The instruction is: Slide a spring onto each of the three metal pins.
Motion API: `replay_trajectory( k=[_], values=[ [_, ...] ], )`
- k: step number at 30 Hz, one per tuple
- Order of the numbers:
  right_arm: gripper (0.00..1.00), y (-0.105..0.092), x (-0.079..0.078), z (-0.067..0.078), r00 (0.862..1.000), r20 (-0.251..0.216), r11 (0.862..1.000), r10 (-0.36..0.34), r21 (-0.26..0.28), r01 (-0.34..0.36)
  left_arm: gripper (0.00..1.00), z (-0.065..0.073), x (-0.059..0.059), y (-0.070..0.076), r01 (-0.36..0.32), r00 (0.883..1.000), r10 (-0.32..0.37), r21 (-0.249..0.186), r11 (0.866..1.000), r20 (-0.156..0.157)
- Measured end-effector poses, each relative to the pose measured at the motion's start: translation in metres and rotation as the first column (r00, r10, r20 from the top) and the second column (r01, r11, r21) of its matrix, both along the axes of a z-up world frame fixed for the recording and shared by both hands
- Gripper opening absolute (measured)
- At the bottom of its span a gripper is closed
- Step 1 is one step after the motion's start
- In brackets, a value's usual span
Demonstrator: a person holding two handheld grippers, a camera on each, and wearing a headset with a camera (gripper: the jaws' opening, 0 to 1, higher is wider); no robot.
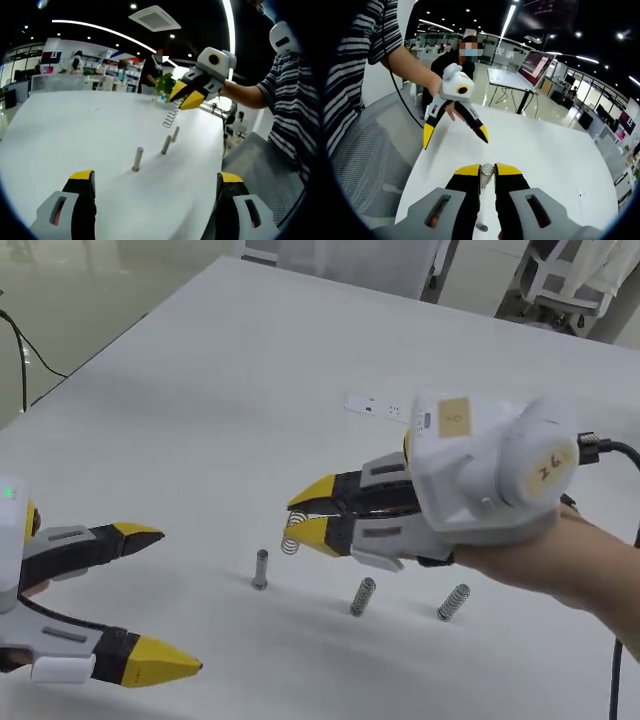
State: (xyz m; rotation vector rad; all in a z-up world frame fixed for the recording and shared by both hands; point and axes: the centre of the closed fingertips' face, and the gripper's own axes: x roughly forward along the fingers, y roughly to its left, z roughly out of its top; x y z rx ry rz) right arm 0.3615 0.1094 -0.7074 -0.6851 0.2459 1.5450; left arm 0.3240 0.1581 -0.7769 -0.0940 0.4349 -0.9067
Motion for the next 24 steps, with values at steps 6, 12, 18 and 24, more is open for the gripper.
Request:
replay_trajectory(
  k=[6, 12, 18, 24],
  values=[
    [0.07, 0.009, 0.009, -0.012, 1.000, -0.028, 1.000, -0.007, -0.018, 0.007, 0.98, 0.001, 0.000, 0.001, -0.003, 1.000, 0.003, 0.000, 1.000, 0.002],
    [0.07, 0.018, 0.016, -0.024, 0.998, -0.062, 0.999, -0.025, -0.025, 0.024, 0.98, 0.002, 0.001, 0.003, -0.011, 1.000, 0.011, 0.000, 1.000, 0.007],
    [0.07, 0.024, 0.018, -0.036, 0.996, -0.079, 0.999, -0.033, -0.041, 0.030, 0.98, 0.005, 0.002, 0.003, -0.013, 1.000, 0.013, -0.003, 1.000, 0.010],
    [0.07, 0.026, 0.021, -0.043, 0.995, -0.088, 0.998, -0.041, -0.051, 0.037, 0.98, 0.004, 0.002, 0.004, -0.016, 1.000, 0.016, -0.001, 1.000, 0.009]
  ],
)
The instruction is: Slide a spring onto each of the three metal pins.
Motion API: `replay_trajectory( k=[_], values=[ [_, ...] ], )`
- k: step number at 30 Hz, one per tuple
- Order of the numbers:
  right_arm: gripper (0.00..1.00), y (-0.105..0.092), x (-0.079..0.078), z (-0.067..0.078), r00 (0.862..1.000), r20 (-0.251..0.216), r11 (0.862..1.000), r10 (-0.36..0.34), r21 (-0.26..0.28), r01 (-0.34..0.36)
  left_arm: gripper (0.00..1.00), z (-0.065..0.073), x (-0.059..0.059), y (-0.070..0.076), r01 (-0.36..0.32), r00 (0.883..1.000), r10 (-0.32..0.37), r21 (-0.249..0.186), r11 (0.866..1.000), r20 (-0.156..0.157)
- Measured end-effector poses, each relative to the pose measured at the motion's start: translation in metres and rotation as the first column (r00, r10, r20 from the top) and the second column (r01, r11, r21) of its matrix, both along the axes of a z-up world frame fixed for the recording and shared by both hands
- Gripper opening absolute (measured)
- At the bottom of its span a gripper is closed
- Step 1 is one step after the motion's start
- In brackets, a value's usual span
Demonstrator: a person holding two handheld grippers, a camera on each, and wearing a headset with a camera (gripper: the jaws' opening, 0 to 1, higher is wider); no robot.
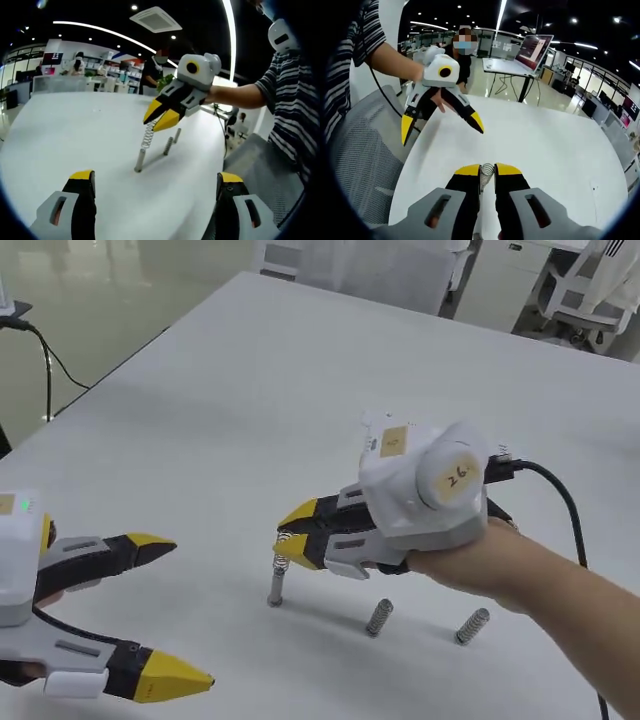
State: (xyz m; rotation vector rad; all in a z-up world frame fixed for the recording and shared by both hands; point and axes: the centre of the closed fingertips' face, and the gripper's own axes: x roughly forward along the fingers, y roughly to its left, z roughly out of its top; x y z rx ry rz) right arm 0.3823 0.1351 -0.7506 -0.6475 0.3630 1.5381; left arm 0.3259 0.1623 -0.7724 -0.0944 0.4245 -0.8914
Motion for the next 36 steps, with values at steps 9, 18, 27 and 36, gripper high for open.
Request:
replay_trajectory(
  k=[9, 18, 27, 36],
  values=[
    [0.07, 0.000, 0.003, -0.009, 0.999, -0.043, 1.000, -0.030, 0.008, 0.030, 0.98, -0.002, -0.001, 0.000, 0.000, 1.000, 0.000, -0.003, 1.000, -0.006],
    [0.07, 0.002, 0.003, -0.009, 0.998, -0.044, 0.999, -0.034, 0.016, 0.035, 0.97, -0.001, 0.000, 0.001, -0.002, 1.000, 0.002, -0.004, 1.000, -0.005],
    [0.07, 0.001, 0.003, -0.015, 0.999, -0.043, 0.999, -0.033, -0.001, 0.033, 0.97, -0.002, -0.002, 0.001, -0.006, 1.000, 0.006, -0.002, 1.000, -0.010],
    [0.08, 0.002, 0.003, -0.037, 1.000, -0.021, 0.998, -0.022, -0.066, 0.021, 0.97, -0.004, -0.002, 0.001, -0.007, 1.000, 0.007, -0.002, 1.000, -0.014]
  ],
)
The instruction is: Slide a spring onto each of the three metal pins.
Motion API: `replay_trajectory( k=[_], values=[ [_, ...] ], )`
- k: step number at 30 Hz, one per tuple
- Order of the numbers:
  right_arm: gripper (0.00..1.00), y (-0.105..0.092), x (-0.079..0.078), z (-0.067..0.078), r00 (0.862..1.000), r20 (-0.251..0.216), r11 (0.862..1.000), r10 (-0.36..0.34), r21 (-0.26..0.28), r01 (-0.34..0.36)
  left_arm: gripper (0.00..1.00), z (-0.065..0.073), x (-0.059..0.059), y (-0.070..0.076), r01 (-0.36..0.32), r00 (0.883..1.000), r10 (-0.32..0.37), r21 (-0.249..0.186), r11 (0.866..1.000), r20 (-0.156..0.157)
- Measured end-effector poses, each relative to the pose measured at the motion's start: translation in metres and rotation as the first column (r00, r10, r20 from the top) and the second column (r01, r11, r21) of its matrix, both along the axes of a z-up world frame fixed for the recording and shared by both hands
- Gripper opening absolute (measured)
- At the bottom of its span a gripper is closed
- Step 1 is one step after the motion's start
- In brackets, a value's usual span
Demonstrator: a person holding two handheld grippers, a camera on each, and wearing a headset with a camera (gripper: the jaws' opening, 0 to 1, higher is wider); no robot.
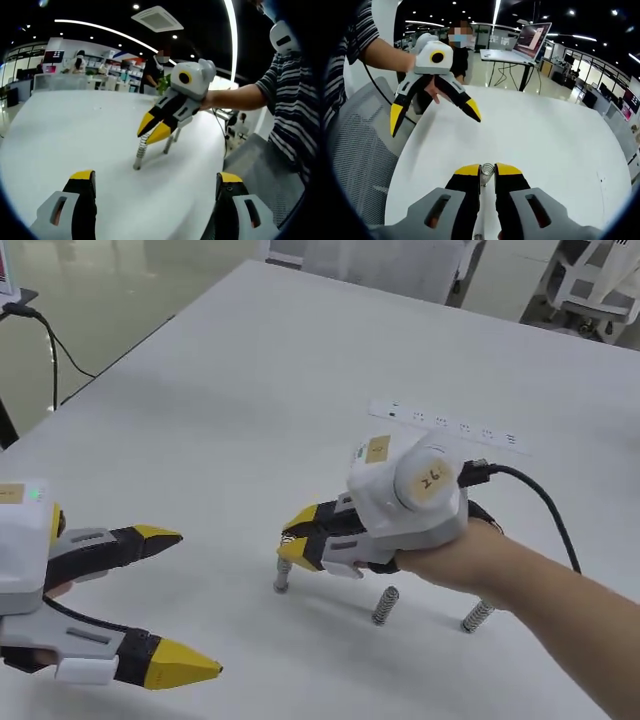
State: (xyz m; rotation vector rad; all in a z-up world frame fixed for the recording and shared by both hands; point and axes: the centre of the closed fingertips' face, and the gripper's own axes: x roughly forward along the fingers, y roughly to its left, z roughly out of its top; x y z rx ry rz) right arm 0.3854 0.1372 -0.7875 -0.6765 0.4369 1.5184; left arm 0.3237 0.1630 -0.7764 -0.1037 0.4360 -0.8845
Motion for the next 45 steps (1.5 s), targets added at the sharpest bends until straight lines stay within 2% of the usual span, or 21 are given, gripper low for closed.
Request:
replay_trajectory(
  k=[9, 18, 19, 20, 33, 45],
  values=[
    [0.08, 0.001, -0.003, -0.019, 1.000, 0.003, 0.999, 0.018, -0.046, -0.018, 0.97, -0.001, 0.000, 0.000, -0.002, 1.000, 0.002, 0.000, 1.000, -0.001],
    [0.08, -0.005, -0.004, -0.033, 0.999, 0.027, 0.996, 0.023, -0.088, -0.021, 0.96, 0.000, 0.003, -0.002, -0.004, 1.000, 0.004, -0.002, 1.000, 0.002],
    [0.08, -0.003, -0.003, -0.029, 0.999, 0.029, 0.998, 0.014, -0.061, -0.012, 0.96, 0.000, 0.003, -0.002, -0.003, 1.000, 0.003, -0.004, 1.000, 0.003],
    [0.08, -0.004, -0.003, -0.030, 1.000, 0.023, 0.997, 0.011, -0.073, -0.009, 0.96, 0.001, 0.003, -0.003, -0.003, 1.000, 0.003, -0.005, 1.000, 0.004],
    [0.11, -0.003, -0.004, -0.029, 1.000, 0.002, 0.997, 0.005, -0.075, -0.005, 0.96, 0.003, 0.005, -0.005, 0.005, 1.000, -0.005, -0.006, 1.000, 0.007],
    [0.15, -0.006, -0.001, -0.015, 0.999, -0.010, 0.999, -0.043, -0.014, 0.043, 0.96, 0.007, 0.011, -0.010, 0.012, 1.000, -0.012, -0.003, 1.000, 0.016]
  ],
)
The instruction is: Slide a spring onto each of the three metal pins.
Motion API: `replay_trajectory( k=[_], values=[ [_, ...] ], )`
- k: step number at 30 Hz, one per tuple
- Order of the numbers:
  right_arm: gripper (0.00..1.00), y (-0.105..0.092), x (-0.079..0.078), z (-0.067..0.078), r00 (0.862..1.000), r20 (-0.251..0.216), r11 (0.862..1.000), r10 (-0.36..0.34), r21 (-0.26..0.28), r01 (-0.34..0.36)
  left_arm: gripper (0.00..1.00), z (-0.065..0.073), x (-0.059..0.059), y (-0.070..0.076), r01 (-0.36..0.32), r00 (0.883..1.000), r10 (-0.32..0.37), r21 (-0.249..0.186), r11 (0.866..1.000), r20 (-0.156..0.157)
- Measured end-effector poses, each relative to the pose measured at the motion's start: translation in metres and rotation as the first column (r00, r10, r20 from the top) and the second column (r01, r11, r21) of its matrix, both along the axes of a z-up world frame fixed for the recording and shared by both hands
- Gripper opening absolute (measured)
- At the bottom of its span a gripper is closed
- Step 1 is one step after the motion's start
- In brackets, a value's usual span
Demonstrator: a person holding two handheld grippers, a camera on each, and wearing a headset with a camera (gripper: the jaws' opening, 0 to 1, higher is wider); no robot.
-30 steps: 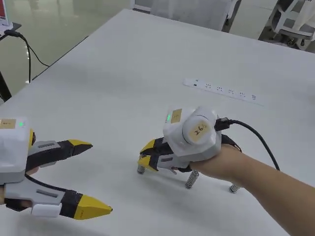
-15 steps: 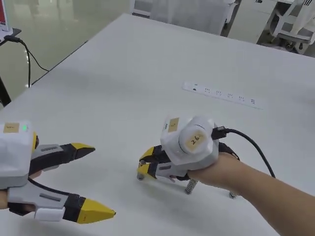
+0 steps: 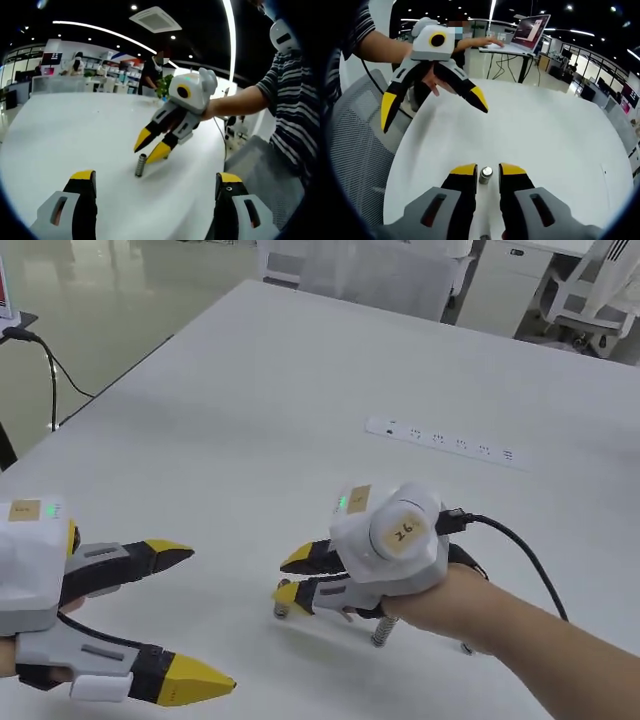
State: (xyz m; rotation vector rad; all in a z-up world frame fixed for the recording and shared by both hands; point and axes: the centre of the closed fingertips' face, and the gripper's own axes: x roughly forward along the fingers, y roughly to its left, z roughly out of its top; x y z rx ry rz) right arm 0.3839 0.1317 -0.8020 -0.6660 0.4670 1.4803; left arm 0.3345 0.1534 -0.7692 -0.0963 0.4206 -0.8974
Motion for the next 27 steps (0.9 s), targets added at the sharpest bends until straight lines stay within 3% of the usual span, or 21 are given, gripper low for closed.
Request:
replay_trajectory(
  k=[8, 11, 15, 19, 22, 27],
  values=[
    [0.20, -0.016, 0.002, 0.009, 0.998, -0.011, 0.997, -0.057, 0.049, 0.057, 0.96, 0.003, 0.003, -0.004, 0.002, 1.000, -0.002, -0.004, 1.000, 0.006],
    [0.24, -0.020, 0.002, 0.017, 0.996, -0.025, 0.991, -0.089, 0.096, 0.091, 0.96, 0.004, 0.004, -0.006, 0.003, 1.000, -0.003, -0.007, 1.000, 0.010],
    [0.30, -0.025, -0.001, 0.030, 0.992, -0.054, 0.978, -0.116, 0.168, 0.123, 0.96, 0.007, 0.006, -0.010, 0.001, 1.000, -0.001, -0.011, 1.000, 0.015],
    [0.34, -0.037, -0.002, 0.038, 0.988, -0.041, 0.968, -0.146, 0.201, 0.151, 0.96, 0.011, 0.010, -0.013, -0.006, 0.999, 0.006, -0.013, 1.000, 0.035],
    [0.38, -0.047, 0.000, 0.044, 0.980, -0.065, 0.949, -0.187, 0.244, 0.198, 0.96, 0.014, 0.014, -0.015, -0.011, 0.999, 0.012, -0.011, 1.000, 0.047],
    [0.42, -0.068, 0.003, 0.050, 0.971, -0.054, 0.929, -0.234, 0.281, 0.240, 0.97, 0.019, 0.019, -0.020, -0.016, 0.998, 0.017, -0.015, 1.000, 0.067]
  ],
)
